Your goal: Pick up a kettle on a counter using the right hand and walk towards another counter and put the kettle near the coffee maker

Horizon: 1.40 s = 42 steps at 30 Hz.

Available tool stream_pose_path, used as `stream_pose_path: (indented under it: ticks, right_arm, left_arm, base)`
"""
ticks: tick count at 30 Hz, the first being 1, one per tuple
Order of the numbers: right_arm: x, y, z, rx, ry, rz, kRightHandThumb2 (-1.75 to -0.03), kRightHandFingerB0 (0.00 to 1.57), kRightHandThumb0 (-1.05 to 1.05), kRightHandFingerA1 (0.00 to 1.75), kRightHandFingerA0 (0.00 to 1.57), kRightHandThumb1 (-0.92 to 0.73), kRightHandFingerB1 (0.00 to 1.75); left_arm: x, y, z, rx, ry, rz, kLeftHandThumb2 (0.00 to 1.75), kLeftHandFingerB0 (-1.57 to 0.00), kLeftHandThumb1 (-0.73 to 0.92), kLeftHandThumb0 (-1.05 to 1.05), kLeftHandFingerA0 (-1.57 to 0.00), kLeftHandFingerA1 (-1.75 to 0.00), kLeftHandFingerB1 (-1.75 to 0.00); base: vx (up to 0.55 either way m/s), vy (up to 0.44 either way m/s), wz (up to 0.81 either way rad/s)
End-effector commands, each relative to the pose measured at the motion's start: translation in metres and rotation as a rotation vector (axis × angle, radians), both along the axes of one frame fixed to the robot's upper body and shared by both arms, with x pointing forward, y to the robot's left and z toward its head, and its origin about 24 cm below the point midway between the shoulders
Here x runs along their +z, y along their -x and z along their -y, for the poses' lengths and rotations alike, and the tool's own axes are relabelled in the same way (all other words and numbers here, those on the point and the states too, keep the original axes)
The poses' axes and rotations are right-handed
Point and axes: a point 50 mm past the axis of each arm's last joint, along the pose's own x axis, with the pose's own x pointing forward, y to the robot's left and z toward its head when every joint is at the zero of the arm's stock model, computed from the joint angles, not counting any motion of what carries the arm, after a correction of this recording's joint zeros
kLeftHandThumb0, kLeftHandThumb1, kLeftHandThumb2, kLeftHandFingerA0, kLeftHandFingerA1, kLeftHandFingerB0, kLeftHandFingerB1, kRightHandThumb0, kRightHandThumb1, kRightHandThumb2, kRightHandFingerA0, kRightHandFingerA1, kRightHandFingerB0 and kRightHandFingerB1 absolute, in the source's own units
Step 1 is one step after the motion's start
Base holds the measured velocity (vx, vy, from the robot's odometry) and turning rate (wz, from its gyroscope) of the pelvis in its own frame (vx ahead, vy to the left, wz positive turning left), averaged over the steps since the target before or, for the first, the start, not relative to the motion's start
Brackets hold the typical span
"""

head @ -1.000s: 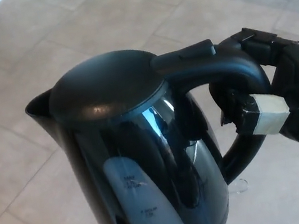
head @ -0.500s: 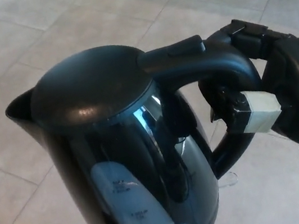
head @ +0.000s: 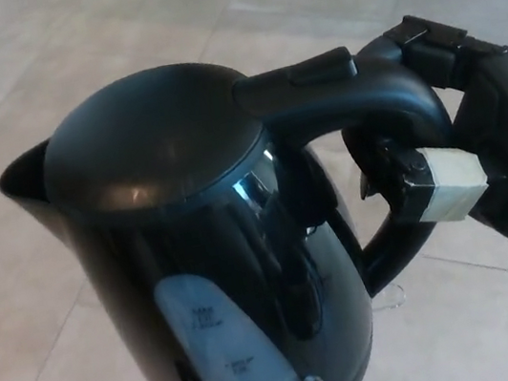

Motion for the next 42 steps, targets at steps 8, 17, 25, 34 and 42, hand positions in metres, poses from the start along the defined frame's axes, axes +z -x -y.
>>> stream_pose_path:
  ticks: [8,17,25,34,42]
  right_arm:
    - [0.0505,0.0163,-0.0149,0.065,-0.387,0.293,-1.33,0.85,-0.21,1.75,1.02,-0.48,1.54]
    - [0.0478,0.0149,-0.0142,0.053,-0.390,0.273,-1.35,0.85,-0.20,1.75,1.03,-0.48,1.54]
    - [0.0503,0.0133,-0.0116,0.061,-0.416,0.291,-1.33,0.84,-0.19,1.75,1.01,-0.50,1.54]
    - [0.0516,0.0124,-0.0107,0.062,-0.434,0.291,-1.32,0.83,-0.22,1.75,1.01,-0.50,1.55]
    - [0.0538,0.0113,-0.0104,0.073,-0.464,0.295,-1.31,0.84,-0.22,1.75,1.00,-0.50,1.53]
  left_arm:
    - [0.0061,-0.0035,-0.0131,-0.006,-0.049,0.032,1.17,-1.37,0.48,-0.06,-1.57,-1.45,-1.35]
    - [0.0071,-0.0038,-0.0116,-0.001,-0.050,0.053,1.19,-1.33,0.42,-0.07,-1.57,-1.50,-1.45]
    - [0.0069,-0.0034,-0.0108,-0.012,-0.062,0.040,1.22,-1.33,0.42,-0.06,-1.57,-1.48,-1.43]
    - [0.0073,-0.0033,-0.0106,0.000,-0.050,0.056,1.18,-1.34,0.44,-0.07,-1.57,-1.49,-1.44]
    - [0.0069,-0.0047,-0.0139,0.007,-0.044,0.050,1.17,-1.38,0.48,-0.05,-1.57,-1.46,-1.35]
  base:
    - [0.46,0.188,-0.43]
    - [0.39,-0.048,-0.35]
    - [0.48,-0.035,-0.26]
    - [0.38,0.242,-0.35]
    - [0.25,0.105,-0.11]
